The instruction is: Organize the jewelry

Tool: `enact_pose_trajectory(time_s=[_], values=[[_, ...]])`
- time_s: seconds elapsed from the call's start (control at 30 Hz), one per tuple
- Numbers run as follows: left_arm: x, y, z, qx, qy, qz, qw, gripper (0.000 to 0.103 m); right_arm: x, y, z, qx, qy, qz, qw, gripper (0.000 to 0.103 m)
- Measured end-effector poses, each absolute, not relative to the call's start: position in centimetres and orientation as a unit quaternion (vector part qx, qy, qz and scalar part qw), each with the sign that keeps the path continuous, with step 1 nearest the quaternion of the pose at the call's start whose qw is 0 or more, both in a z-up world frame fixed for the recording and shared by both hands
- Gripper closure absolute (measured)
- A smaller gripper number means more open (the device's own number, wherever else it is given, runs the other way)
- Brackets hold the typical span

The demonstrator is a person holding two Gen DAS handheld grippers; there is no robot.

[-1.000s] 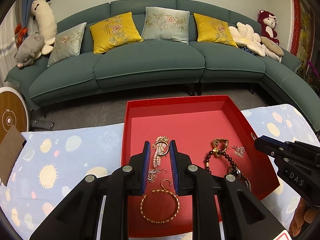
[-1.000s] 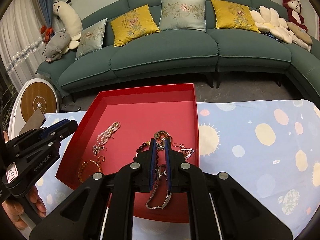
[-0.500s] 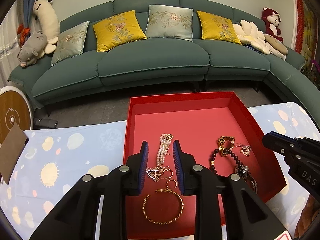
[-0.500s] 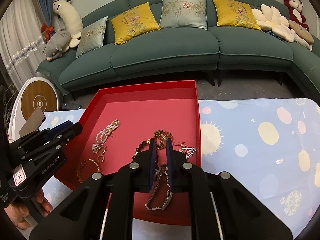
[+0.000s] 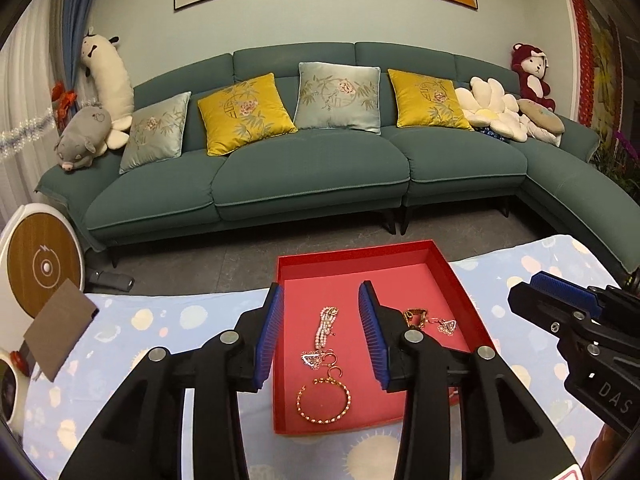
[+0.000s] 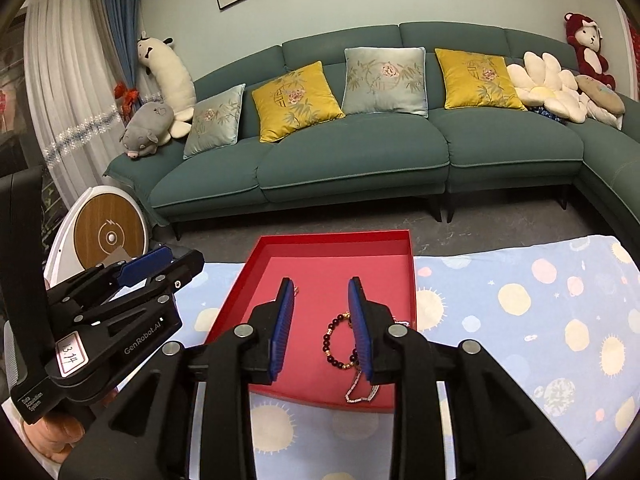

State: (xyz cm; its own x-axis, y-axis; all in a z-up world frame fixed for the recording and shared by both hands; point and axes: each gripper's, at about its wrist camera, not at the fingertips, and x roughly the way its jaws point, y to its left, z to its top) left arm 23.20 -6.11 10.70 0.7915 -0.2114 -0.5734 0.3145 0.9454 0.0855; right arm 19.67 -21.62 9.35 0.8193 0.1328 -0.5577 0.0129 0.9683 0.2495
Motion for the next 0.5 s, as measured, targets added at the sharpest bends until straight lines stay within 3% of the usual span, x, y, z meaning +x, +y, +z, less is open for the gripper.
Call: enact_pose_trajectory(time_s=[0.23,0.43,0.5], values=[[19.5,-5.1,11.4,0.082,0.304,-0.131,0.940,0.065,15.4,-21.3,9.7,0.114,0.304,0.017,0.946,0.075],[15.7,-4.4,10.1,0.107,0.317,-0.114,0.936,0.065,10.9,-21.6,8.9,0.103,0.315,0.007,0.944,0.069],[14.4,-4.0,9.4,0.118,0.318,-0.104,0.935,0.060,9.6,-21.5,8.6,0.093,0.317,0.004,0.944,0.061]])
